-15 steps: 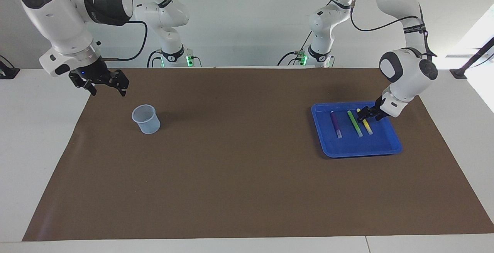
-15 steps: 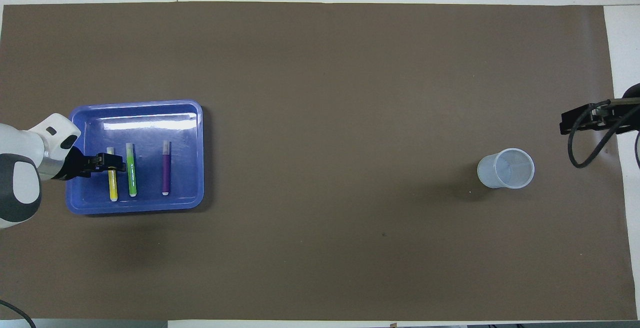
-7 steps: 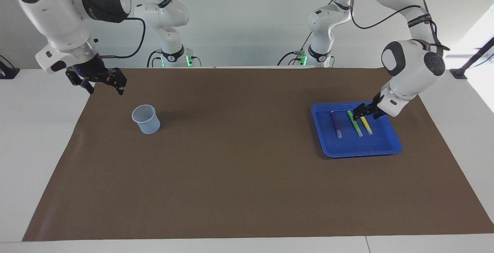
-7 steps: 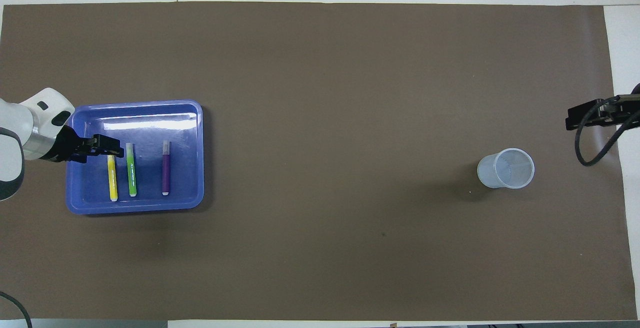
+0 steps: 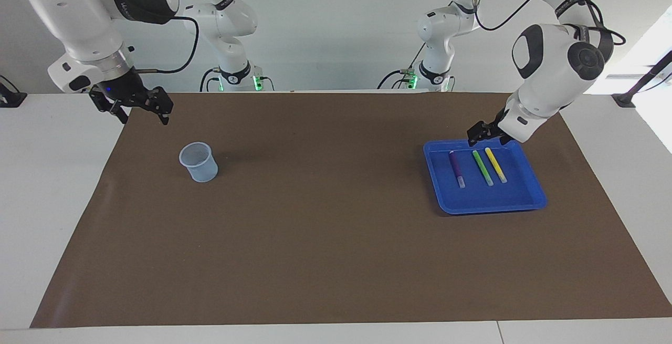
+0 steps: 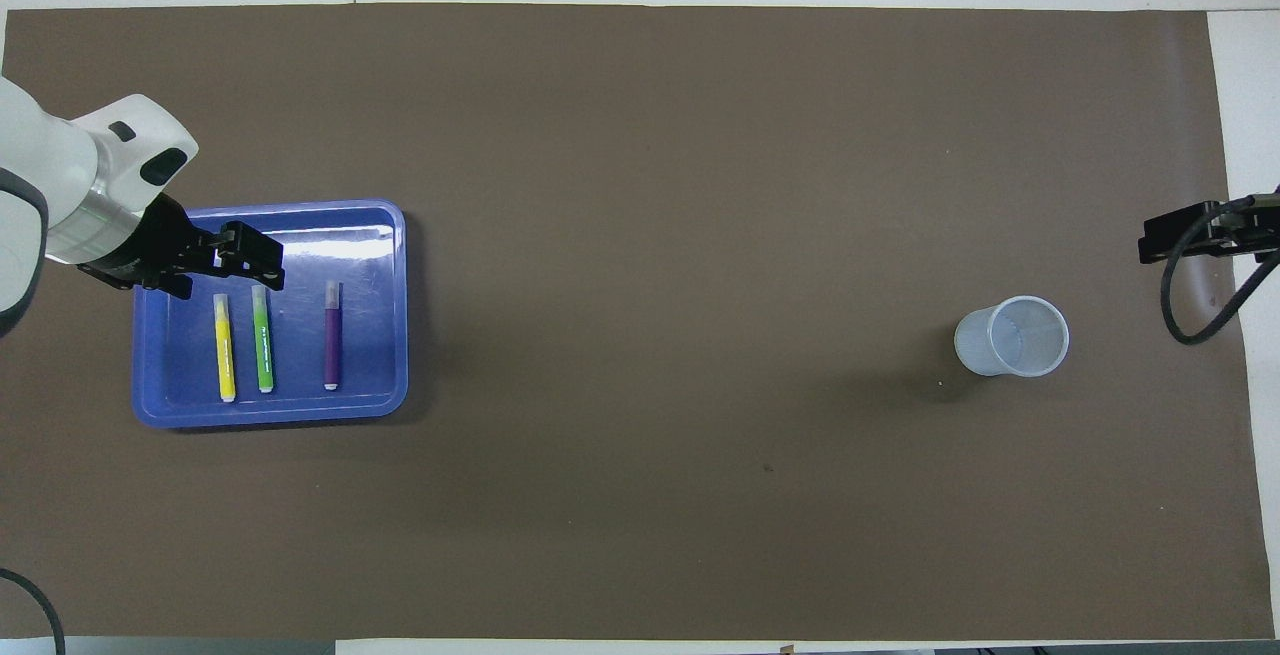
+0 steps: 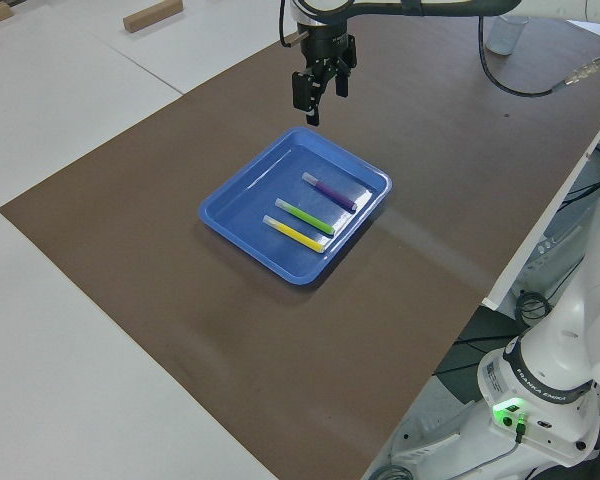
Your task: Right arm passes pens to left for tray arrangement
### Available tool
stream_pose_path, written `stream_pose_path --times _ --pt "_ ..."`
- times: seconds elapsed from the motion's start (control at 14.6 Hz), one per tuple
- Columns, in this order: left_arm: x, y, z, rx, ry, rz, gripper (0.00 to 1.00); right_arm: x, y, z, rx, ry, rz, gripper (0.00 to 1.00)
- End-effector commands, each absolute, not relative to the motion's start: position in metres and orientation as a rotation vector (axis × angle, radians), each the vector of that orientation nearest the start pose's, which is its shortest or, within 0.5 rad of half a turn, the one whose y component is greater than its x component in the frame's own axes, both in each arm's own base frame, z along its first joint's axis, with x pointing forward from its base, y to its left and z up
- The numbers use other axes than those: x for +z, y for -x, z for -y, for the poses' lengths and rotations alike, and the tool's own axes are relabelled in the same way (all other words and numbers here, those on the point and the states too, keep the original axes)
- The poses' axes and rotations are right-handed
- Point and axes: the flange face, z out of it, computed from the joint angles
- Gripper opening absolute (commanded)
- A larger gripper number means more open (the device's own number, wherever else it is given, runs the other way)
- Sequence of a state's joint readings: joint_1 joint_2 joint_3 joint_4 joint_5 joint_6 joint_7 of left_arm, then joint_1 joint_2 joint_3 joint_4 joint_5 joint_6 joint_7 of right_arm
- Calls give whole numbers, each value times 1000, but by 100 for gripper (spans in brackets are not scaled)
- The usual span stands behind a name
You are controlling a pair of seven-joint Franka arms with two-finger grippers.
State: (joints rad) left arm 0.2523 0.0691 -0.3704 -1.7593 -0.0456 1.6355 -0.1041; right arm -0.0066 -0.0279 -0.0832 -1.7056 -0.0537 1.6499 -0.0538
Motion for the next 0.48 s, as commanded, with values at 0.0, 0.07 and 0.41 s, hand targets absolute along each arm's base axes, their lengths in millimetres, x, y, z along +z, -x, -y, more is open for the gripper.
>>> stream_pose_path --times 0.0,0.07,0.41 --pt "551 -533 71 293 3123 -4 100 584 -540 61 60 3185 -32 100" --pt "557 -526 76 314 3114 -18 100 584 -540 60 60 3185 -29 100" --pt "589 -505 105 313 3100 -108 100 584 -540 60 60 3185 -29 100"
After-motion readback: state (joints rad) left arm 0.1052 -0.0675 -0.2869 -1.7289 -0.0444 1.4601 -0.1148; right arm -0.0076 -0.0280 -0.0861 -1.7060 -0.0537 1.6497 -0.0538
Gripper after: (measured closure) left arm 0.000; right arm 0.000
